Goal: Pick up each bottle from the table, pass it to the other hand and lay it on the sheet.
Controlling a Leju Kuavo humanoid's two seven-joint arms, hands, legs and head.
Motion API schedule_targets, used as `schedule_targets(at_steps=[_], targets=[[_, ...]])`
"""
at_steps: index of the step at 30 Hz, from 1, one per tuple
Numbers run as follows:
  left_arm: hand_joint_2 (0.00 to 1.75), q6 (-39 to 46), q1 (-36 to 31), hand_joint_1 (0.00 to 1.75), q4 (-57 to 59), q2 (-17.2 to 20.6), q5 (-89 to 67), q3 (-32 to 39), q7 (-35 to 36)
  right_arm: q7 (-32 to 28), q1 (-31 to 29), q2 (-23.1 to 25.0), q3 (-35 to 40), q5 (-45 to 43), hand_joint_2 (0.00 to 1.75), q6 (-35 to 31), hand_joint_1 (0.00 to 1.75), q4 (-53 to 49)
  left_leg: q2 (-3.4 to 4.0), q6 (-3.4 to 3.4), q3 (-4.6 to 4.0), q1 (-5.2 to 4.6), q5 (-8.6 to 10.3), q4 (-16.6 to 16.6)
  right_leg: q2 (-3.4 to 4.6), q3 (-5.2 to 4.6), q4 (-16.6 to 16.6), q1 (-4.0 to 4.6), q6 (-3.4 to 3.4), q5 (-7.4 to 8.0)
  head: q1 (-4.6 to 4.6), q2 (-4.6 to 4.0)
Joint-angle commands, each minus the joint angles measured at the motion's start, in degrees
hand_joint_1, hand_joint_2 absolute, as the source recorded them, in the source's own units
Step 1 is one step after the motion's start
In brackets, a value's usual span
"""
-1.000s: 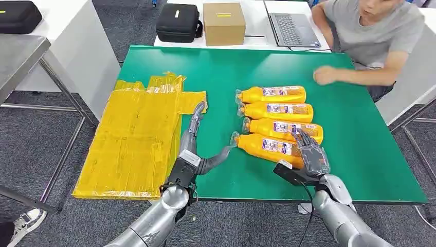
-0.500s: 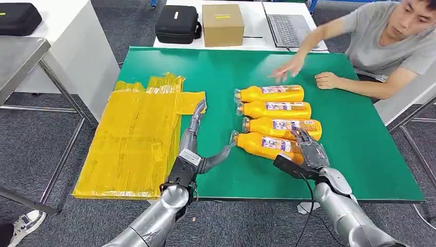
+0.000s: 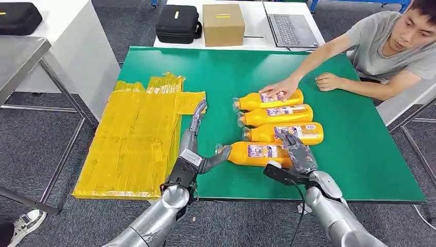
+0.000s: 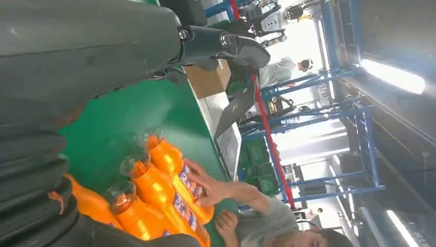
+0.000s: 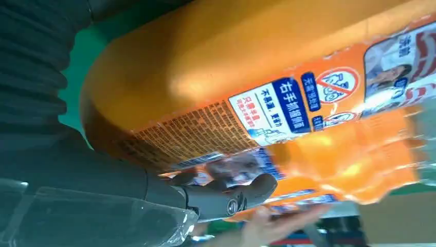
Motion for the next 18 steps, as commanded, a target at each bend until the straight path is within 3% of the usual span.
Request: schedule_targets(at_steps=[1,14,16,18], targets=[[1.75,-0.16,-1.77,0.0,1.45,0.61,-0.18,0.49,0.15,-1.29,0.72,1.49,-1.0,0.23,1.75,1.16,0.0,-1.66,0.07,-0.07,0.09,-0.03,-0.04,-0.02,0.03,0.06,0.02,-0.02,-0.06,-0.04,0.0,0.0],[1.75,-0.63,-1.6,0.0,1.53,0.59,-0.45,0.41,0.15,-1.08,1.1,1.34,-1.74,0.08,1.75,0.3,0.0,-0.44,0.03,-0.08,0.09,-0.03,-0.05,-0.02,-0.02,0.07,0.02,-0.02,-0.06,-0.07,0.0,0.0],[1.75,-0.89,-1.61,0.0,1.72,0.64,-0.38,0.24,0.15,-0.47,0.99,0.83,-0.18,0.9,1.75,4.74,0.0,0.09,0.01,-0.09,0.13,-0.05,-0.06,-0.03,-0.04,0.11,0.03,-0.04,-0.07,-0.09,0.0,0.0],[1.75,-0.89,-1.61,0.0,1.72,0.64,-0.38,0.24,0.15,-0.47,0.99,0.83,-0.18,0.9,1.75,4.74,0.0,0.09,0.01,-0.1,0.14,-0.05,-0.06,-0.03,-0.05,0.11,0.03,-0.04,-0.07,-0.1,0.0,0.0]])
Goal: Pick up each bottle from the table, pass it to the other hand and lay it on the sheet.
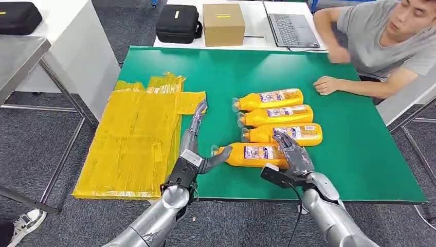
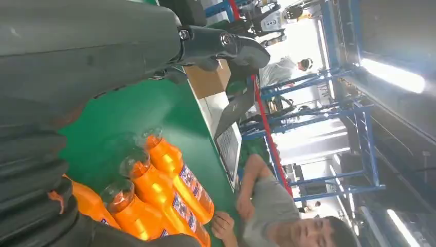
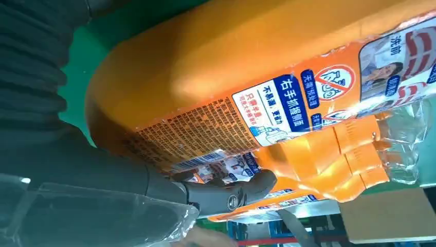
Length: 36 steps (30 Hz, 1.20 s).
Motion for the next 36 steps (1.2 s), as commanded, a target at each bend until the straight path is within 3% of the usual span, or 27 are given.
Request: schedule_targets(at_steps=[1,17,23,26,30,36], targets=[[1.75,-0.54,-1.62,0.0,1.72,0.64,0.02,0.11,0.15,0.47,-0.52,0.15,0.65,0.79,1.75,4.52,0.0,2.3,0.01,-0.08,0.13,-0.02,-0.04,-0.03,-0.03,0.12,0.0,-0.01,-0.06,-0.06,0.0,0.0],[1.75,-0.41,-1.61,0.0,3.0,0.83,-0.87,0.0,0.15,5.09,1.76,-0.39,5.15,4.61,1.75,13.35,0.0,-2.05,-0.04,-0.11,0.31,0.0,-0.04,-0.05,-0.1,0.26,-0.02,0.01,-0.1,-0.08,0.0,0.0],[1.75,-0.13,-1.47,0.0,3.11,0.81,-1.1,0.07,0.15,4.9,1.59,0.07,5.76,5.08,1.75,12.91,0.0,-2.51,0.03,-0.1,0.38,0.04,-0.03,-0.08,-0.01,0.31,-0.08,0.05,-0.09,-0.04,0.02,0.0],[1.75,0.55,-1.08,0.0,2.68,0.92,-1.56,0.58,0.15,2.25,2.25,1.29,5.51,4.44,1.75,9.48,0.0,-5.2,0.03,-0.13,0.43,0.01,-0.03,-0.11,-0.03,0.33,-0.06,0.03,-0.12,-0.07,0.0,-0.02],[1.75,0.32,-0.64,0.0,2.22,0.84,-1.91,0.88,0.15,1.96,4.22,1.29,6.78,4.24,1.75,10.84,0.0,-11.55,0.12,-0.11,0.34,0.02,-0.06,-0.06,0.09,0.22,0.01,0.03,-0.1,-0.05,0.02,-0.02],[1.75,0.3,-0.33,0.0,2.0,0.75,-2.07,0.93,0.15,2.28,5.12,0.6,7.12,4.21,1.75,11.65,0.0,-12.97,0.03,-0.07,0.19,0.01,-0.03,-0.04,0.01,0.11,0.05,0.02,-0.07,-0.06,0.02,0.0]])
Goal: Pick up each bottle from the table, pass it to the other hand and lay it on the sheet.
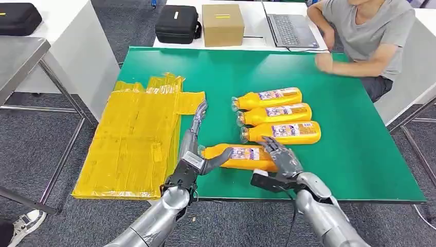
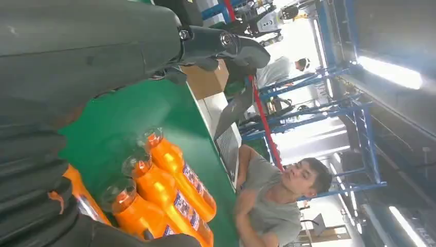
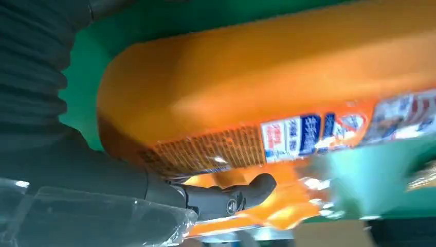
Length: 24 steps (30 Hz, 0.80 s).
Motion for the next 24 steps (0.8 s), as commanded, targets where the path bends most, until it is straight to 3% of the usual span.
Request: schedule_targets(at_steps=[1,17,24], targets=[[1.75,-0.27,-0.77,0.0,1.95,0.75,-0.19,0.71,0.15,0.23,1.81,0.01,2.77,0.08,1.75,1.07,0.0,-3.43,0.01,-0.1,0.18,-0.03,-0.07,-0.05,-0.06,0.16,0.01,-0.02,-0.08,-0.11,0.02,0.0],[1.75,-1.54,-1.52,0.0,3.75,-0.67,-0.28,0.24,0.15,0.11,4.34,1.7,3.86,-1.41,1.75,1.31,0.0,-5.5,-0.01,-0.13,0.18,-0.06,-0.09,-0.04,-0.08,0.17,0.03,-0.05,-0.11,-0.14,0.02,0.0],[1.75,-1.44,-2.21,0.0,4.54,-0.93,0.12,-0.22,0.15,2.04,4.81,2.51,0.66,-4.22,1.75,3.84,0.0,-4.48,-0.02,-0.1,0.12,-0.04,-0.07,-0.03,-0.07,0.11,0.02,-0.03,-0.09,-0.11,0.04,-0.02]])
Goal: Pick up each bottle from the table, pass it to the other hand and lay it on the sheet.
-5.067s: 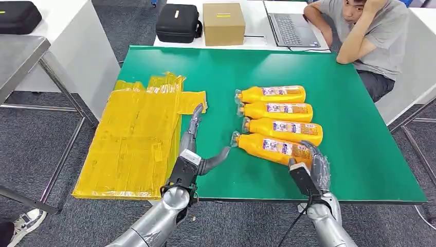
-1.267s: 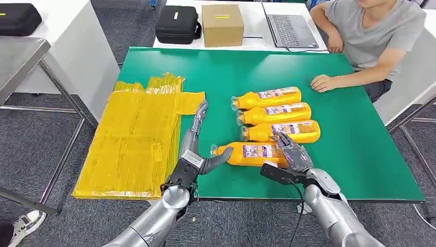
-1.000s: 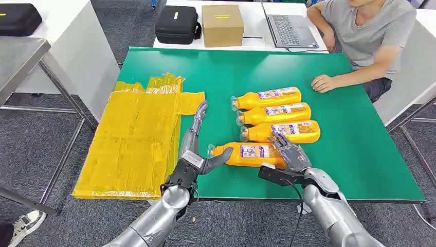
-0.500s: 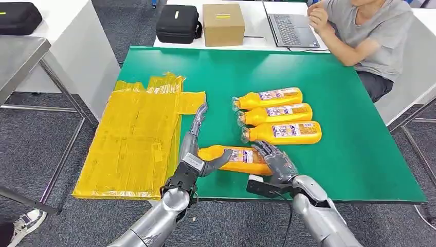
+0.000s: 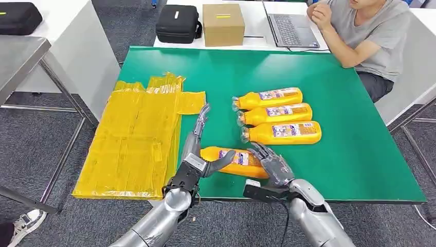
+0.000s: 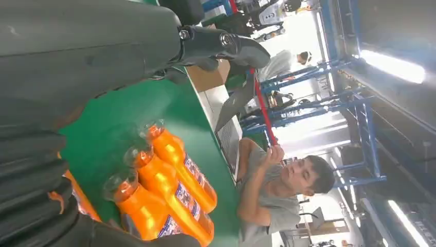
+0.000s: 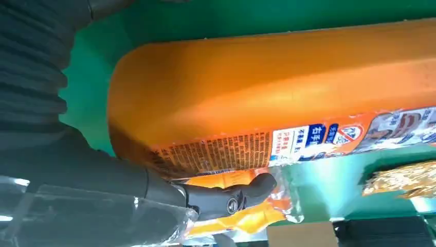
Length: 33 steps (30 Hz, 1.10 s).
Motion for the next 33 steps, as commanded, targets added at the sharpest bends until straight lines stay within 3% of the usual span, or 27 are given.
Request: schedule_targets(at_steps=[1,2,3,4,11,23,33], targets=[[1.75,-0.29,-2.74,0.0,4.15,-0.03,0.45,-0.38,0.15,1.73,0.34,1.38,-1.46,-2.86,1.75,3.18,0.0,2.39,0.0,-0.12,0.25,-0.04,-0.08,-0.05,-0.07,0.21,0.03,-0.03,-0.1,-0.12,0.0,0.0],[1.75,-0.25,-2.77,0.0,4.15,-0.03,0.62,-0.5,0.15,1.55,0.17,1.02,-1.35,-2.58,1.75,3.49,0.14,3.22,0.03,-0.09,0.14,0.0,-0.03,-0.04,-0.02,0.11,-0.01,0.0,-0.04,-0.04,-0.02,0.0],[1.75,-0.25,-2.78,0.0,4.15,-0.03,0.62,-0.5,0.15,1.53,0.21,0.88,-1.39,-2.56,1.75,3.46,1.47,3.28,-0.02,-0.12,0.21,-0.03,-0.05,-0.05,-0.08,0.18,0.02,-0.03,-0.06,-0.09,0.0,0.0],[1.75,-0.18,-2.75,0.0,3.97,0.07,0.84,-0.62,0.15,1.8,-0.03,0.73,-1.18,-1.93,1.75,3.78,1.75,4.59,-0.04,-0.08,0.13,0.01,-0.02,-0.04,-0.08,0.14,-0.03,0.01,-0.05,-0.04,0.0,0.0],[1.75,0.2,-2.55,0.0,3.55,0.2,0.89,-0.64,0.15,2.74,0.73,1.36,-3.88,-2.06,1.75,0.03,1.75,6.57,-0.11,-0.11,0.27,-0.01,-0.04,-0.09,-0.17,0.28,-0.06,0.0,-0.08,-0.1,0.0,0.0],[1.75,-0.22,-3.02,0.0,4.22,-0.6,0.9,-0.93,0.15,6.16,1.9,1.39,-9.42,-4.29,1.75,0.33,1.75,7.56,-0.21,-0.07,0.23,-0.03,0.0,-0.07,-0.29,0.29,-0.07,-0.03,-0.07,-0.09,0.0,0.0],[1.75,-0.15,-2.98,0.0,4.23,-0.64,0.88,-0.98,0.15,6.1,1.94,1.37,-9.63,-4.28,1.75,0.32,1.75,7.62,-0.14,-0.01,0.24,-0.08,0.03,-0.05,-0.21,0.27,-0.08,-0.09,-0.05,-0.04,0.0,0.0]])
